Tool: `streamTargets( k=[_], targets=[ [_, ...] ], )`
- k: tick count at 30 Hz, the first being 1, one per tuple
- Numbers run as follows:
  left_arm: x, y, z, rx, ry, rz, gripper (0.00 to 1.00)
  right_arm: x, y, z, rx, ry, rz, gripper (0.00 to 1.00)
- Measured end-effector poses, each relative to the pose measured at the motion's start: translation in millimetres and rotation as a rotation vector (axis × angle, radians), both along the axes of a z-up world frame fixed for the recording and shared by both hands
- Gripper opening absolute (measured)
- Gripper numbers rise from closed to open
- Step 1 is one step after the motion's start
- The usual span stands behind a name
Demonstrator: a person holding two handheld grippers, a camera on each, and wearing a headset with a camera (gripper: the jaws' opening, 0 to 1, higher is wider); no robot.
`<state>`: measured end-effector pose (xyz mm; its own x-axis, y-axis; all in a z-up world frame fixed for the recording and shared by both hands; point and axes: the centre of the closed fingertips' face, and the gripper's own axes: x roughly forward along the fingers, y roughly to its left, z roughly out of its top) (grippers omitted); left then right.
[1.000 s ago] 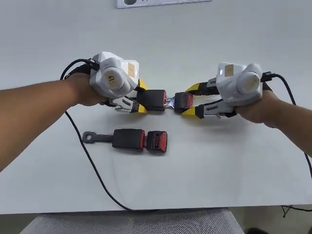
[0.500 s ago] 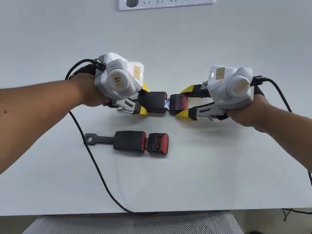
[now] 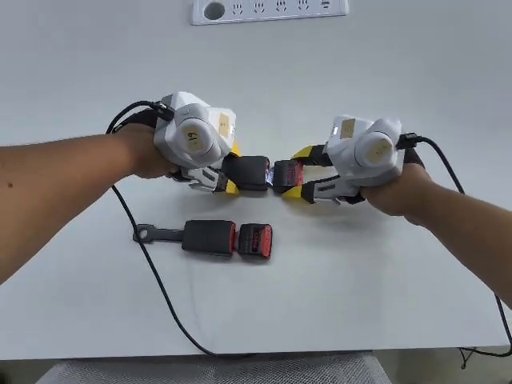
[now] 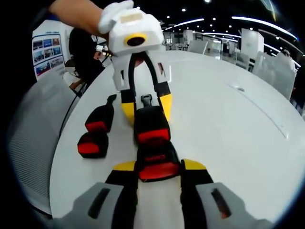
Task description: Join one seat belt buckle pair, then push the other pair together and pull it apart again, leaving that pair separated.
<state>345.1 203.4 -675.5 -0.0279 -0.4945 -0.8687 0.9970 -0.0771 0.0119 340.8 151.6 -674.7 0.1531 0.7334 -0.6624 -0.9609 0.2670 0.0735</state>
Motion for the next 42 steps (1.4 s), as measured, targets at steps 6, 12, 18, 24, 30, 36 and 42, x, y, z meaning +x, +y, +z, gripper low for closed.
streamTargets(
  k=[6, 12, 18, 24, 30, 36, 42],
  targets=[
    [0.4, 0.2, -0.5, 0.005, 0.000, -0.003, 0.32, 0.3, 0.2, -0.5, -0.005, -0.003, -0.002, 0.33],
    [0.7, 0.3, -0.4, 0.008, -0.001, -0.007, 0.33, 0.6, 0.5, -0.5, -0.014, -0.004, -0.004, 0.33],
    [1.1, 0.7, -0.8, 0.014, -0.001, -0.009, 0.33, 0.6, 0.1, -0.6, -0.022, -0.008, -0.006, 0.33],
    [1.1, 0.5, -0.9, 0.020, -0.005, -0.026, 0.33, 0.7, -0.8, -0.5, -0.036, -0.009, -0.007, 0.34],
    [0.4, -0.8, -0.5, 0.022, -0.005, -0.020, 0.33, -0.9, -5.0, -0.7, -0.057, -0.017, 0.001, 0.34],
    [-1.4, -0.5, 0.6, 0.019, -0.003, -0.013, 0.33, -7.5, -20.6, 0.7, -0.072, -0.024, 0.006, 0.34],
    [-2.4, -1.1, 1.5, 0.020, 0.001, -0.005, 0.33, -11.1, -26.8, 1.8, -0.057, -0.024, 0.017, 0.35]
  ],
)
